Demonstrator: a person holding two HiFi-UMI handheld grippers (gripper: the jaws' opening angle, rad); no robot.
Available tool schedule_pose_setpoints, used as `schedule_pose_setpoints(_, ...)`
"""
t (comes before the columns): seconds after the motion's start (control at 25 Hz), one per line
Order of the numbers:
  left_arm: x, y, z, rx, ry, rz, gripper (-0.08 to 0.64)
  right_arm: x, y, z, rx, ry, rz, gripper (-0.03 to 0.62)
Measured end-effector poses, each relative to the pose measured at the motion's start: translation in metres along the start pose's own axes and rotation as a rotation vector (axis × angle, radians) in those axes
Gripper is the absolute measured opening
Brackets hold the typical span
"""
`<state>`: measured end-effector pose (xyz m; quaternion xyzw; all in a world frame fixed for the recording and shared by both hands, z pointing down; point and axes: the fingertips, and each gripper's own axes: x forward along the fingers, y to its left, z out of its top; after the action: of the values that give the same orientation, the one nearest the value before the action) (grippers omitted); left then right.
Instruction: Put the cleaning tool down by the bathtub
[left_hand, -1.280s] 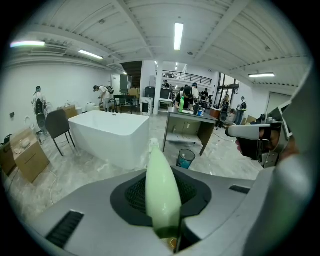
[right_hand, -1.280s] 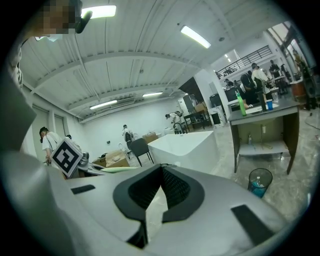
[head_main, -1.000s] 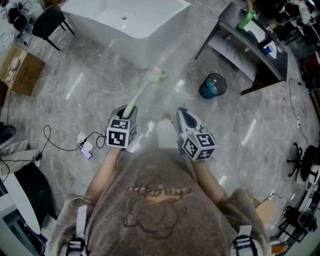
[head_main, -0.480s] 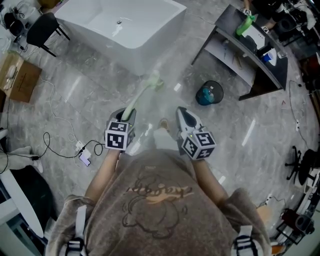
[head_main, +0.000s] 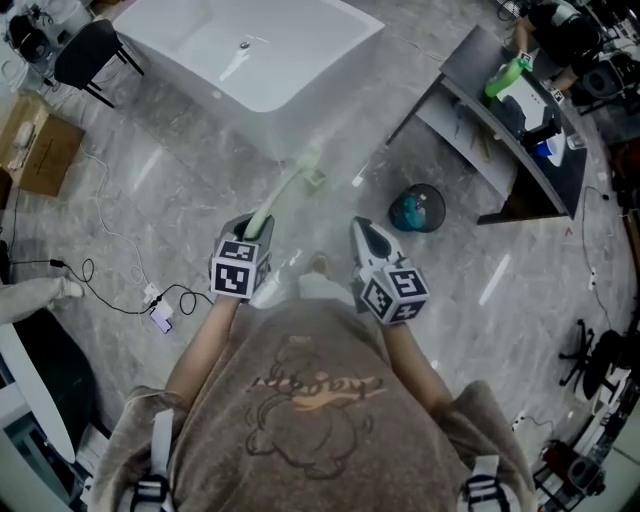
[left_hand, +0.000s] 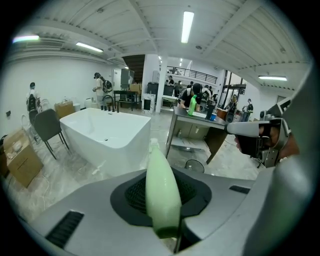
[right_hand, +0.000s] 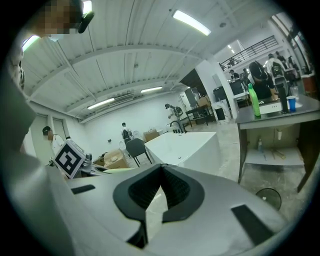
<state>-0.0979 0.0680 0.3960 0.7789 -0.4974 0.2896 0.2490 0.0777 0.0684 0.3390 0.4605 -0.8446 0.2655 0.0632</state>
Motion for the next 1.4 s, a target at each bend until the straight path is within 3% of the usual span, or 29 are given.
schedule_pose_setpoints(0.44, 0.055, 0.002, 0.026, -0.008, -0.003, -0.014, 0.081, 0.047, -0.041, 0.015, 0.013, 0.048, 0.031, 0.000)
schedule_pose_setpoints(0.88, 0.087, 0.024, 0.048, 0.063, 0.009, -0.041, 0.081, 0.085, -0.058, 0.019, 0.042, 0.056, -0.015, 0.000)
schedule_pose_setpoints(1.4, 0.158, 0.049, 0.034, 0.096, 0.059, -0.077, 0.081, 0.144, -0.092, 0.000, 0.055, 0.081, -0.047, 0.000)
